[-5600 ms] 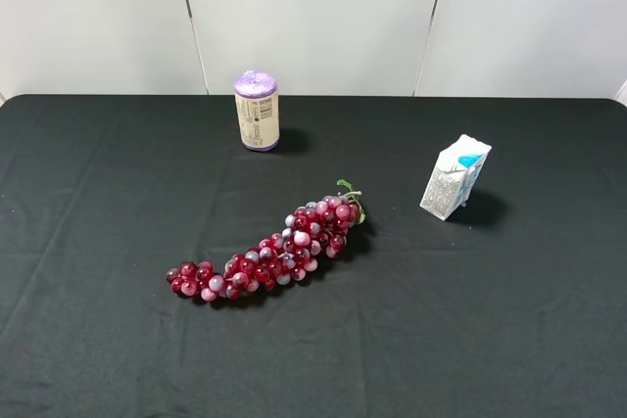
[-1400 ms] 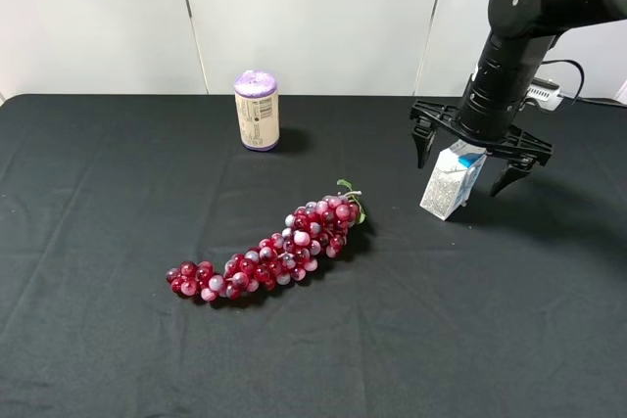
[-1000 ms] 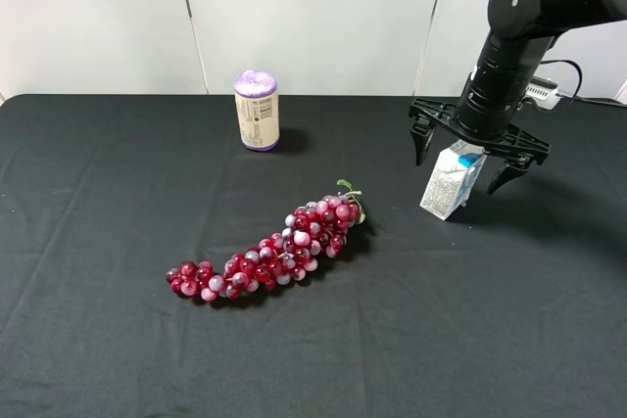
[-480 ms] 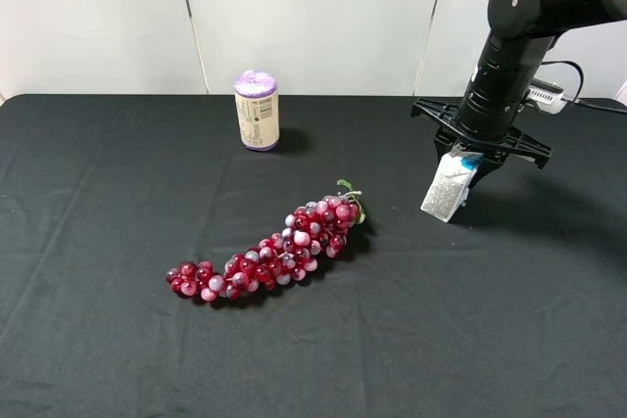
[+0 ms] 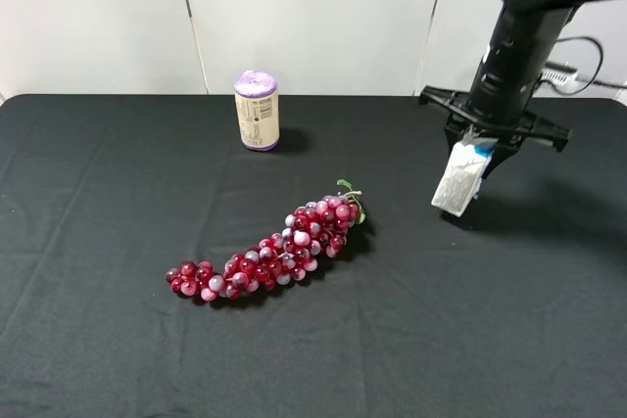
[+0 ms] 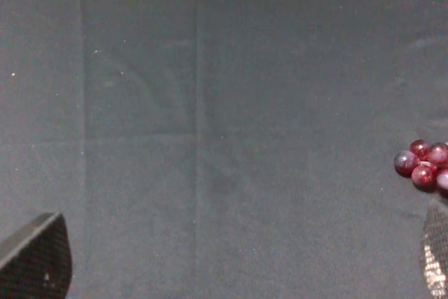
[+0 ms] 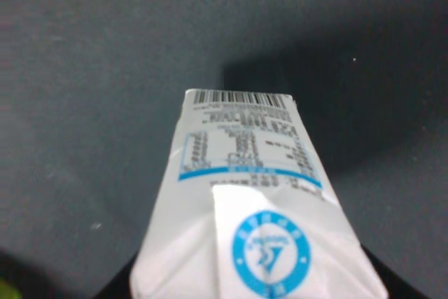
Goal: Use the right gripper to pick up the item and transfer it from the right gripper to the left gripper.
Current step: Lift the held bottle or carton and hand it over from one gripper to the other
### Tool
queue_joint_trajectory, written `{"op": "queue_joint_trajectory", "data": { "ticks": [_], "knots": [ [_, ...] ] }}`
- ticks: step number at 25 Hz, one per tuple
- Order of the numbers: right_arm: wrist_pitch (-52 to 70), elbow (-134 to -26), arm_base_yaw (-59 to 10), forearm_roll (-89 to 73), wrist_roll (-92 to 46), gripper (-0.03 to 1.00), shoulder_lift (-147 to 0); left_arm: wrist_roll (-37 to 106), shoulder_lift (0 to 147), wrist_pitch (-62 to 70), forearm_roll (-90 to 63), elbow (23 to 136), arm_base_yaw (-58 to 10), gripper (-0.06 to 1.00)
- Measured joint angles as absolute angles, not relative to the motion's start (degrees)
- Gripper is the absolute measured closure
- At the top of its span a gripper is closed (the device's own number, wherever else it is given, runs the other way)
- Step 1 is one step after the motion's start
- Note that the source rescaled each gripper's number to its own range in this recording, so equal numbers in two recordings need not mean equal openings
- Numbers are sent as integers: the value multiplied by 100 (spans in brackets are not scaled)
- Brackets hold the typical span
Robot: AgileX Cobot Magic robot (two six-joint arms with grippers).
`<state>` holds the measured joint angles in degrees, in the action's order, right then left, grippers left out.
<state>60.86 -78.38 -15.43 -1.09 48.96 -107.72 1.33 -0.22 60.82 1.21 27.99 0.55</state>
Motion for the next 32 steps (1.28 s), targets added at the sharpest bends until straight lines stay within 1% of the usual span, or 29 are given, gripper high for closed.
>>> {"op": "queue_joint_trajectory", "data": {
  "ticks": [10, 16, 32],
  "knots": [
    [6537, -7910, -1543, -136, 4316, 93, -10159, 133, -22, 6082, 121, 2799, 55, -6],
    [6743, -7915, -1543, -312, 3528, 93, -9800, 133, -22, 6082, 121, 2799, 55, -6],
    [6959, -7920, -1543, -1677, -466, 93, -9292, 133, -22, 6082, 121, 2799, 55, -6]
  ]
}}
